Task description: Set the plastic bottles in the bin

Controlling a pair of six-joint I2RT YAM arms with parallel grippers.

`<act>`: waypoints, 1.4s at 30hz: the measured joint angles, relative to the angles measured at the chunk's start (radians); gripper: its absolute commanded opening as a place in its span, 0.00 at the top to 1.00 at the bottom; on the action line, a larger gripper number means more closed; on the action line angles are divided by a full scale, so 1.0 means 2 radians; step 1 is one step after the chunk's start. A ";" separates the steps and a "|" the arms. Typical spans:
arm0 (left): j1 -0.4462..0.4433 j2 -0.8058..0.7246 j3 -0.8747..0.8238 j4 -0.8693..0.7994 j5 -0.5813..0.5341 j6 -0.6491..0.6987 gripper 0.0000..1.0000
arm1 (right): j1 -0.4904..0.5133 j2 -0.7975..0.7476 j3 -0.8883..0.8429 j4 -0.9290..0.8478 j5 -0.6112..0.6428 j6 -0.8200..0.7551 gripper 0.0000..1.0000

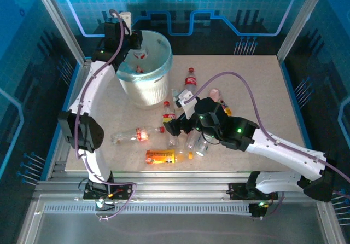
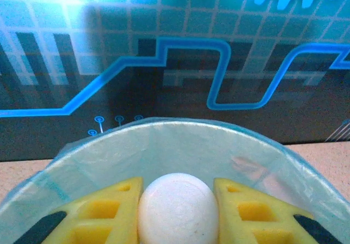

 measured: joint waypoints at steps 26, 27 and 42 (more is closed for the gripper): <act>-0.001 -0.007 0.015 -0.047 0.025 0.008 0.27 | -0.010 -0.042 0.026 -0.087 0.044 0.047 0.04; -0.002 -0.023 0.015 -0.050 0.027 0.008 0.28 | -0.024 -0.041 0.049 -0.118 0.047 0.064 0.05; -0.211 -0.418 -0.279 -0.004 0.050 0.122 0.29 | -0.104 -0.109 0.060 -0.237 -0.052 -0.035 0.08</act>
